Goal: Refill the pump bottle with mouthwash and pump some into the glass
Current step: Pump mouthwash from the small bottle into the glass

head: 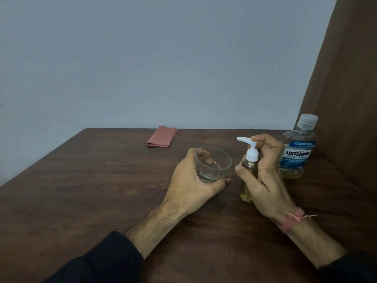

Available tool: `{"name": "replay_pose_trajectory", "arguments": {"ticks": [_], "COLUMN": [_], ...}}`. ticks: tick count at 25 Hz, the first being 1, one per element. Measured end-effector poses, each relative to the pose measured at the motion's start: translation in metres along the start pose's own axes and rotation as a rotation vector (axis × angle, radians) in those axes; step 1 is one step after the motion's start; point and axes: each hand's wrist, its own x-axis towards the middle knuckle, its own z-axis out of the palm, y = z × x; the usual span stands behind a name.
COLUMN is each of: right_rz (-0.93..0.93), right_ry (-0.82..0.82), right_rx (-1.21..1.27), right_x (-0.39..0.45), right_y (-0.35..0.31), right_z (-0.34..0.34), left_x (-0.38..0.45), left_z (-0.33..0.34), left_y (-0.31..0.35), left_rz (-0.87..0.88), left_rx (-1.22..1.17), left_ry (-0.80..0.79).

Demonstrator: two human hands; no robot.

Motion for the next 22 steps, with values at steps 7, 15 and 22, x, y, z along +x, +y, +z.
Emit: {"name": "replay_pose_trajectory", "arguments": {"ticks": [7,15,22], "right_rz": [0.051,0.187,0.261], "right_ry": [-0.031,-0.164,-0.203], "right_rx": [0.043,0.193,0.283], "right_x": [0.005,0.007,0.010], "right_y": [0.001,0.008,-0.001], "right_z": [-0.005,-0.019,-0.031], "left_x": [-0.001,-0.003,-0.010], "left_z": [-0.002,-0.004,-0.019], "left_y": [0.002,0.002,0.013], "left_rz": [-0.031,-0.049,0.059], "left_rx": [0.088,0.077,0.231], "left_ry": [0.042,0.076,0.165]}}
